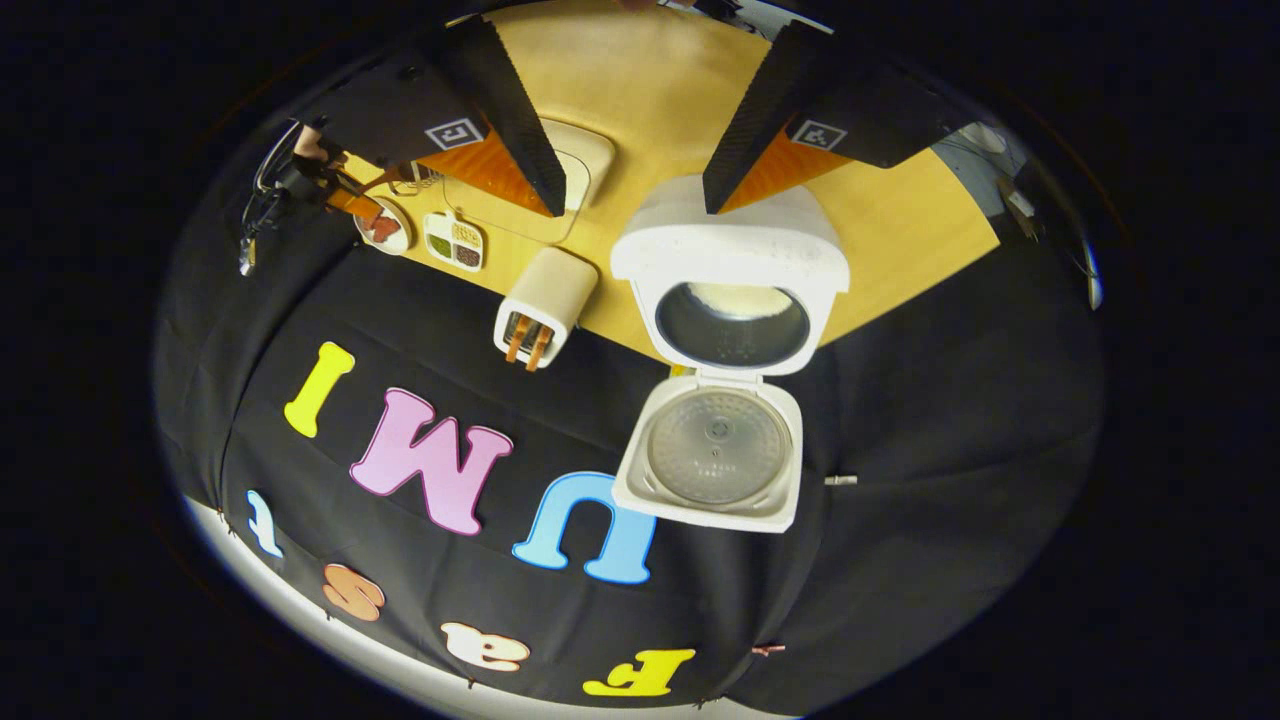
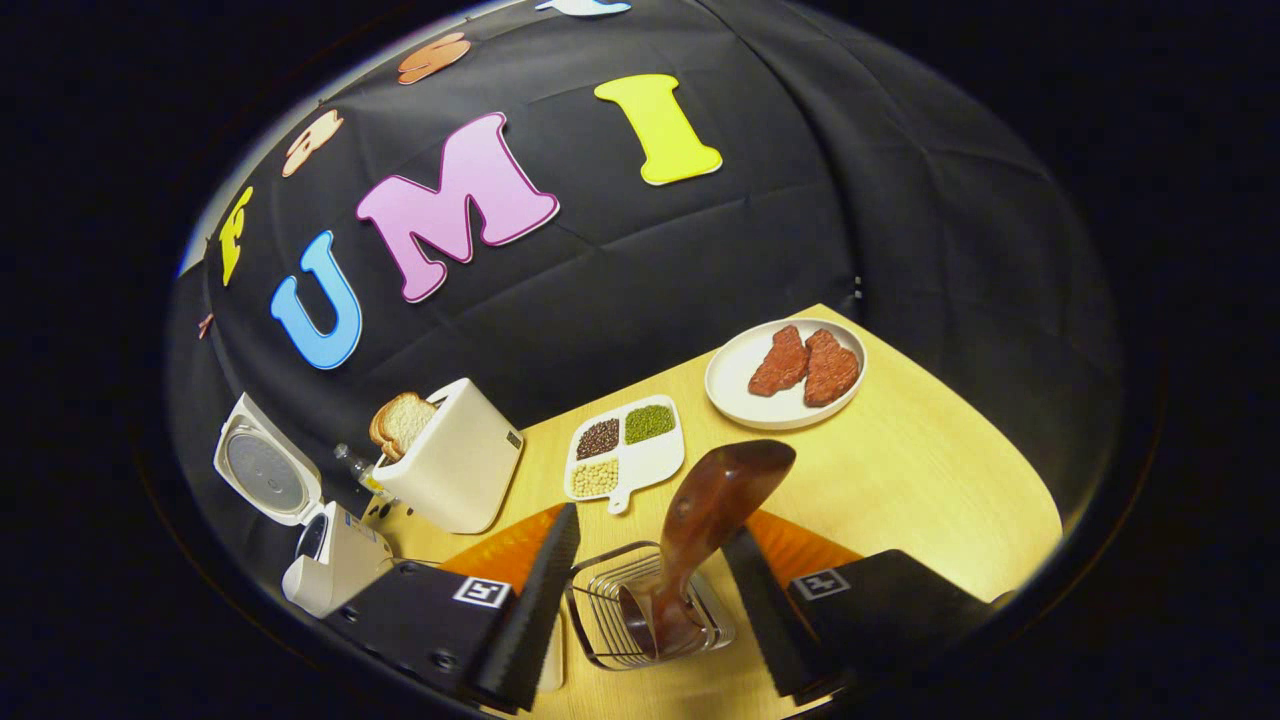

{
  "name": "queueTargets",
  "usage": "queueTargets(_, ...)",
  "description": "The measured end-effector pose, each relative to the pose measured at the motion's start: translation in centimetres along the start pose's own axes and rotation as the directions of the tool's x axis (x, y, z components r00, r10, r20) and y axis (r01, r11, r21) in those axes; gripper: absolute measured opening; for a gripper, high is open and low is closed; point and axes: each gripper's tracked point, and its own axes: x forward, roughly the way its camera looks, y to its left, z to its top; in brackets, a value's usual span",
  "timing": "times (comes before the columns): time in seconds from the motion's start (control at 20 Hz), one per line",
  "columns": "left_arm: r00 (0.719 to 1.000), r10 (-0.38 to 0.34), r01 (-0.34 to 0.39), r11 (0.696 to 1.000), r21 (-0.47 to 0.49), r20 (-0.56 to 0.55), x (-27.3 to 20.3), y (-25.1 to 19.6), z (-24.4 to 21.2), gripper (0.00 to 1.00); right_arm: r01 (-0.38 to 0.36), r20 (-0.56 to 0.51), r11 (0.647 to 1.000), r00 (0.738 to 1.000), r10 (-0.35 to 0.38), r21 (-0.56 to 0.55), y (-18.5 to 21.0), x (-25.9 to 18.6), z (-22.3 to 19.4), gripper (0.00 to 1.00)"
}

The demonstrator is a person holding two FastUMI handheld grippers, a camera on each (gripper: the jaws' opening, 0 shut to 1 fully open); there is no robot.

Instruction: Close the left gripper, press the button to open the rice cooker; take a wooden spoon from the chopstick holder with the right hand, scoop a spoonful of rice and pour it into the rice cooker, then put the wooden spoon back into the chopstick holder.

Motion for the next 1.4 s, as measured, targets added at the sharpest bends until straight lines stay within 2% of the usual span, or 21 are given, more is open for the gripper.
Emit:
queueTargets(0.05,0.998,0.039,-0.04,0.999,0.024,0.041,0.0,1.2,1.5,0.96,0.013,0.031,1.0,0.999,-0.013,-0.017,-0.3,-0.9,0.7,0.94)
queueTargets(0.1,0.993,0.073,-0.077,0.996,0.046,0.091,0.0,2.3,3.1,0.96,0.028,0.053,0.999,0.998,-0.026,-0.037,-0.5,-1.9,1.2,0.97)
queueTargets(0.25,0.976,0.107,-0.126,0.988,0.092,0.19,0.3,3.6,7.7,0.95,0.071,0.113,0.992,0.992,-0.059,-0.103,-1.4,-4.8,2.6,0.98)
queueTargets(0.4,0.968,0.127,-0.149,0.985,0.09,0.215,1.3,4.5,11.3,0.95,0.095,0.158,0.985,0.985,-0.072,-0.145,-1.5,-8.0,3.7,0.99)
queueTargets(0.55,0.969,0.078,-0.087,0.996,0.029,0.235,2.3,3.1,15.5,0.95,0.107,0.165,0.975,0.984,-0.074,-0.197,-1.2,-11.6,3.6,0.98)
queueTargets(0.7,0.955,0.084,-0.099,0.994,0.036,0.284,4.0,3.6,20.2,0.95,0.138,0.218,0.953,0.973,-0.079,-0.271,-1.1,-15.0,4.2,0.98)
queueTargets(0.85,0.935,0.061,-0.071,0.997,0.017,0.348,5.8,3.1,25.0,0.95,0.116,0.241,0.949,0.97,-0.044,-0.292,0.7,-17.4,4.1,0.98)
queueTargets(1.1,0.909,0.073,-0.052,0.997,-0.063,0.411,10.4,4.8,31.4,0.95,0.09,0.216,0.95,0.976,-0.025,-0.298,2.5,-18.8,2.7,0.98)
queueTargets(1.2,0.898,0.087,-0.073,0.996,-0.049,0.431,12.7,6.0,33.4,0.95,0.091,0.216,0.952,0.976,-0.027,-0.293,2.9,-19.0,2.7,0.98)
queueTargets(1.4,0.911,0.074,-0.07,0.997,-0.024,0.407,17.8,7.5,35.9,0.95,0.139,0.249,0.937,0.967,-0.058,-0.322,2.3,-19.4,4.4,0.98)
